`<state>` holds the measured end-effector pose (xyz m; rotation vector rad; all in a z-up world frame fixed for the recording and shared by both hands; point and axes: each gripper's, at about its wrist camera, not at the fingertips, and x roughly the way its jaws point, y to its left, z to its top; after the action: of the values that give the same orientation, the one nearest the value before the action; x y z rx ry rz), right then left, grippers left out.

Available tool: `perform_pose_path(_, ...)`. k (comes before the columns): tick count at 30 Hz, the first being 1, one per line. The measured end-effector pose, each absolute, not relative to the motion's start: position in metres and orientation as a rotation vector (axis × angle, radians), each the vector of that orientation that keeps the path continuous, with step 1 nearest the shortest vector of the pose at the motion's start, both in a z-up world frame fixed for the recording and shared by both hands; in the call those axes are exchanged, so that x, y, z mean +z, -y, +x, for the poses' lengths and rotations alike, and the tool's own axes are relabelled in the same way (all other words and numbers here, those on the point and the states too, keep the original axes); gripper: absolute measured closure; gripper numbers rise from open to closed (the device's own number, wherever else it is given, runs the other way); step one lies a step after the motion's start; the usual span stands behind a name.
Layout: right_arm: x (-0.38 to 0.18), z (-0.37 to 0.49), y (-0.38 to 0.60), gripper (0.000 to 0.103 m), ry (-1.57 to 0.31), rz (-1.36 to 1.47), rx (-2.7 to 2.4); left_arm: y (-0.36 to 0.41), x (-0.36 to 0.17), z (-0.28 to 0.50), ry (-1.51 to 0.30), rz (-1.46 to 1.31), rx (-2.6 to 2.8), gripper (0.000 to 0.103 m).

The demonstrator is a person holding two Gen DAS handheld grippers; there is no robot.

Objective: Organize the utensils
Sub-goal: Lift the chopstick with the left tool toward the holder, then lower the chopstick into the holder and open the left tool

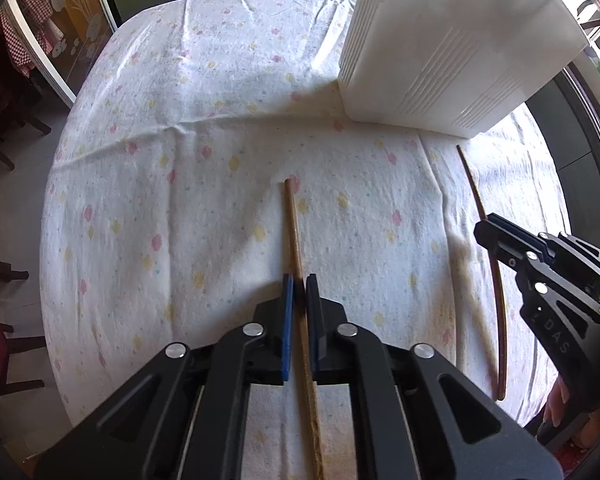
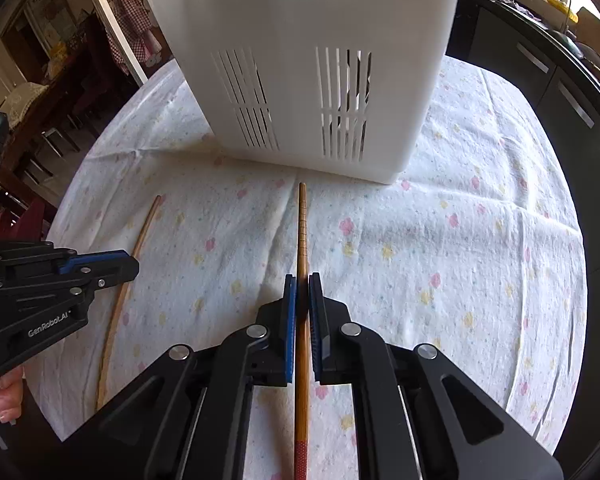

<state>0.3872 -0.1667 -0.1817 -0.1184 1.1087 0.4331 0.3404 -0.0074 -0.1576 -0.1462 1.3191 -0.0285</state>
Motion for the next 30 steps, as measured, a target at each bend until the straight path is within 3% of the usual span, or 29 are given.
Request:
perform_pose_path(13,-0.096,0.319,0.237,0.096,-0.874,0.040,0.507,0.005,-0.089,0.297,-1.141,-0.111,-0.098,0.097)
perform_pose_path(30,-0.009,0.283,0.227,0.096,-0.684,-0.004,0.542,0.034,0.015,0.261,-0.927,-0.057,-0.209,0.098)
